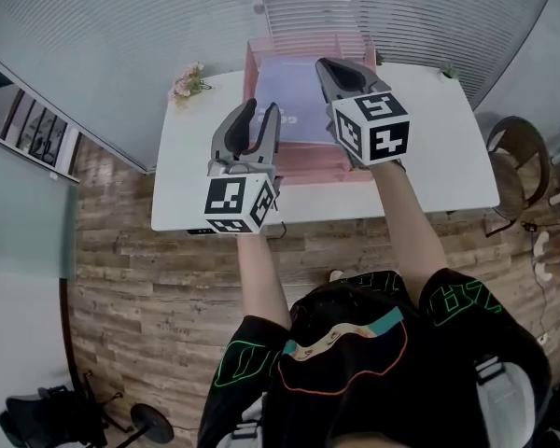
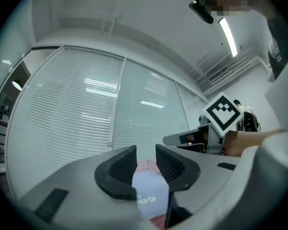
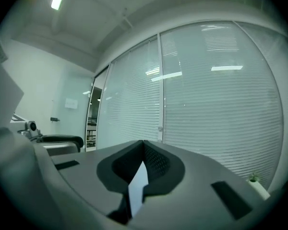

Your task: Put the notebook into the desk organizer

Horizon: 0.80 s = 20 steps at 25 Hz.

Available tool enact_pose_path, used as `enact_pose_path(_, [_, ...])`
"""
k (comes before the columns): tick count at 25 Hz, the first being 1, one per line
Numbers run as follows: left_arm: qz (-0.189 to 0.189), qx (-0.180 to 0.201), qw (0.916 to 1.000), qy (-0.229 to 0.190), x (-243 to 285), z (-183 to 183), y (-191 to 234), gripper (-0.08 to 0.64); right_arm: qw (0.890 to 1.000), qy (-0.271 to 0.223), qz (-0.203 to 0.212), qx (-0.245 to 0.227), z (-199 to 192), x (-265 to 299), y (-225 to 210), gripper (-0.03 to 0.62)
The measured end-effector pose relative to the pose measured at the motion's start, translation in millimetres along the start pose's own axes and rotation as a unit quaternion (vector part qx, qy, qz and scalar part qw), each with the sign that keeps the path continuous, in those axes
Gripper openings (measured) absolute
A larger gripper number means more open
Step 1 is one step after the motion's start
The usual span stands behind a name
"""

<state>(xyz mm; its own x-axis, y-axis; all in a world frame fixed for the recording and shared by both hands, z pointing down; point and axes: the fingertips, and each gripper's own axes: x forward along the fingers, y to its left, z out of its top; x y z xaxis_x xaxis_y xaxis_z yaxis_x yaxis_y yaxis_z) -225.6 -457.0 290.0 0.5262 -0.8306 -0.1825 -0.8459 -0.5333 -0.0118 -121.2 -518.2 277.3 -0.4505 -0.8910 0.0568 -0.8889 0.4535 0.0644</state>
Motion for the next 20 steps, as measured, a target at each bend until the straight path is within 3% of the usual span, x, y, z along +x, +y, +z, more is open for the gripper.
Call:
enact_pose_path(6, [0.011, -0.015, 0.9996, -0.020, 2.4, 0.3, -16.1, -0.008, 0.999, -0.043, 0.000, -0.003, -0.9, -41.5, -6.4, 0.002])
enact_pose_path(10, [0.016, -0.012, 0.9997, -0.016, -1.5, -6.3, -30.6, -0.008, 0.999, -0.050, -0.005, -0.006, -12.4, -64.6, -10.3, 0.003])
enact_pose_path(20, [0.089, -0.005, 0.9953, 0.036, -25.7, -52.7, -37.3, -0.006, 1.000, -0.019, 0.012, -0.001, -71.1, -93.5, 6.1, 0.002])
